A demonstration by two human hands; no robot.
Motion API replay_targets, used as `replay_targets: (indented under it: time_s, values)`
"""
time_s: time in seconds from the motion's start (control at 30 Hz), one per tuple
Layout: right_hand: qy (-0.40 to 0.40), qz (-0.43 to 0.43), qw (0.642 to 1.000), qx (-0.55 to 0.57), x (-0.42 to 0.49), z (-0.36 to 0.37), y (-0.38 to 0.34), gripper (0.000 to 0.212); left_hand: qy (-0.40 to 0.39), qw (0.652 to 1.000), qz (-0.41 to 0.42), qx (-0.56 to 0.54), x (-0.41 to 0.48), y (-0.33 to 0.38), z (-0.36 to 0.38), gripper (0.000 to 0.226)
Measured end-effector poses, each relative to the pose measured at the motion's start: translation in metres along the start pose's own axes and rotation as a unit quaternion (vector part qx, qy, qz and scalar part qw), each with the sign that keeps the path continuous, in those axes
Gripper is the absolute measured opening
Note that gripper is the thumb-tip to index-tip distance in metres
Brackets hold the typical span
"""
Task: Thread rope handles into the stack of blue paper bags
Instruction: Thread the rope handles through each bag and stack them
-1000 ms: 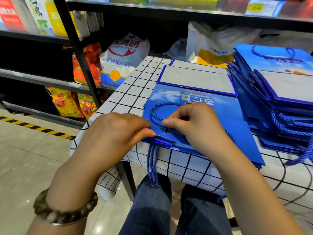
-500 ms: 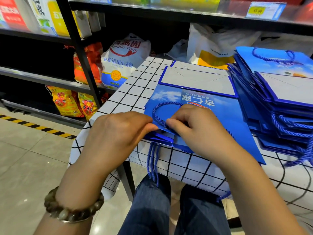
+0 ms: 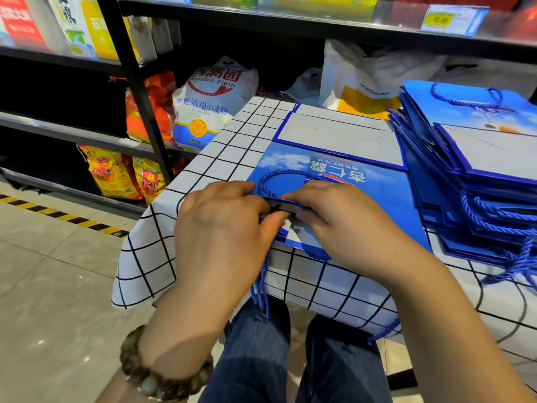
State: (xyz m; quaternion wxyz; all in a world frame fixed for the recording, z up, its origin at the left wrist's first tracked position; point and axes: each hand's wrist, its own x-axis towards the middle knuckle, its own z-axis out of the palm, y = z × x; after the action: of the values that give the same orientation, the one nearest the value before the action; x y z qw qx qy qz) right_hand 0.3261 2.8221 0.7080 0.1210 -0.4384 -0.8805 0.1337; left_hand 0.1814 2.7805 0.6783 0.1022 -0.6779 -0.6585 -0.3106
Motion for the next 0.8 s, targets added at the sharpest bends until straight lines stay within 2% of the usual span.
replay_targets:
  time_s: [0.07, 0.13, 0.2, 0.3, 0.47, 0.57, 0.63, 0.73, 0.8]
  values:
    - [0.005, -0.006, 1.0, -0.007, 0.0, 0.001, -0.001, 0.014, -0.028, 0.999, -0.021, 0.034, 0.002, 0.007, 0.002, 0.026]
    - [0.016, 0.001, 1.0, 0.005, 0.0, 0.001, -0.001, 0.018, -0.031, 0.998, -0.018, 0.045, 0.003, 0.01, 0.005, 0.024]
    - [0.034, 0.007, 0.999, 0.023, 0.0, 0.002, 0.001, 0.021, -0.019, 1.0, -0.002, 0.023, 0.002, 0.008, 0.006, 0.028]
    - [0.044, 0.014, 0.999, 0.002, -0.001, 0.005, 0.005, 0.011, -0.007, 0.999, 0.03, -0.036, 0.003, 0.003, 0.008, 0.028]
    - [0.065, 0.023, 0.997, -0.03, -0.005, 0.008, 0.008, 0.013, -0.046, 0.988, 0.056, -0.136, 0.0, -0.008, 0.007, 0.016]
    - [0.061, 0.028, 0.998, -0.015, -0.01, 0.006, 0.007, 0.016, -0.063, 0.989, 0.068, -0.119, -0.002, -0.011, 0.007, 0.016]
    - [0.089, 0.044, 0.995, 0.032, -0.015, 0.005, 0.006, 0.013, -0.045, 0.986, 0.041, -0.158, -0.004, -0.008, 0.005, 0.024]
    - [0.118, 0.06, 0.987, 0.086, -0.025, 0.01, 0.007, 0.009, -0.001, 0.945, -0.079, -0.317, 0.0, -0.005, 0.0, 0.03]
    - [0.138, 0.044, 0.987, 0.073, -0.03, 0.017, 0.007, 0.007, -0.008, 0.937, -0.128, -0.325, 0.008, -0.004, -0.002, 0.025]
